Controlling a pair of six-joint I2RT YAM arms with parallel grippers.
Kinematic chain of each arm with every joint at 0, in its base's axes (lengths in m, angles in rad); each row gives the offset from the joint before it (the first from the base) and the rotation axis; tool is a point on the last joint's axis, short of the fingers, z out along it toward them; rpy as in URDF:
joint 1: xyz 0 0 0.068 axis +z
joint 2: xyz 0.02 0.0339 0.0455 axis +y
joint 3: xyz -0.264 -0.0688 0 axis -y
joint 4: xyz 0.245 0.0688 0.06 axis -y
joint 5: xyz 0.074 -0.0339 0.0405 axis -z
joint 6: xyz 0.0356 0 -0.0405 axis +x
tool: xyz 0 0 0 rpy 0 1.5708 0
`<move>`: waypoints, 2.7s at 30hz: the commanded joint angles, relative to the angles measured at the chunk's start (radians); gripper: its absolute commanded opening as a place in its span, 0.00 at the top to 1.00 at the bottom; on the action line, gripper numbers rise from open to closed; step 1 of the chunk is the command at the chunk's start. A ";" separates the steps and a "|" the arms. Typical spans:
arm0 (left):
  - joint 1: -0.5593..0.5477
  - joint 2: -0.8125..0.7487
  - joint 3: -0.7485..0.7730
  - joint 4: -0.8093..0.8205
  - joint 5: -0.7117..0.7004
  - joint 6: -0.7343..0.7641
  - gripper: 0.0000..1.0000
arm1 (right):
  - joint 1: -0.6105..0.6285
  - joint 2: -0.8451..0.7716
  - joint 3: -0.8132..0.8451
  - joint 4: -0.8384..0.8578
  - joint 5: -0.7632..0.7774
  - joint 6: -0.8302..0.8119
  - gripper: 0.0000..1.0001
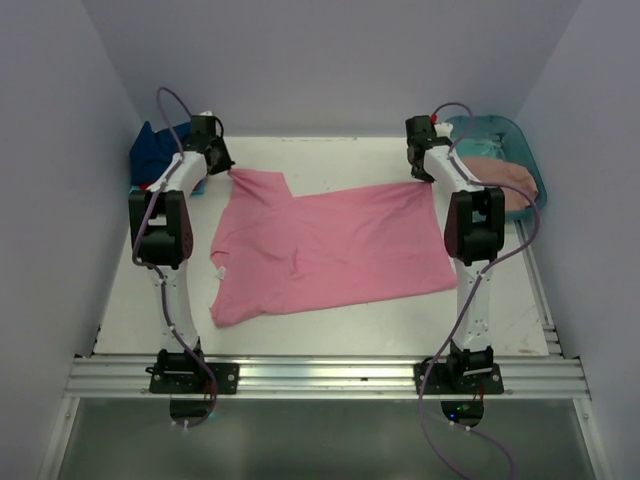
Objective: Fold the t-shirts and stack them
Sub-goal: Grap the side of the flattened tshirt furthest away from the robot with both arms, then fold the other side of the tshirt into a rectangle
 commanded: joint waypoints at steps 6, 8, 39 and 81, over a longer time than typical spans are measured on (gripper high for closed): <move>0.005 -0.209 -0.070 -0.113 -0.022 -0.034 1.00 | -0.007 -0.232 -0.151 0.053 0.015 0.014 1.00; 0.005 -0.248 -0.142 -0.126 -0.015 -0.041 1.00 | -0.007 -0.272 -0.186 0.048 0.019 0.020 1.00; 0.002 -1.292 -1.077 -0.230 0.160 -0.048 1.00 | -0.005 -0.597 -0.711 0.016 0.087 0.158 1.00; -0.009 -1.450 -1.123 -0.100 0.292 -0.215 0.68 | 0.018 -0.599 -0.691 0.041 -0.295 0.103 1.00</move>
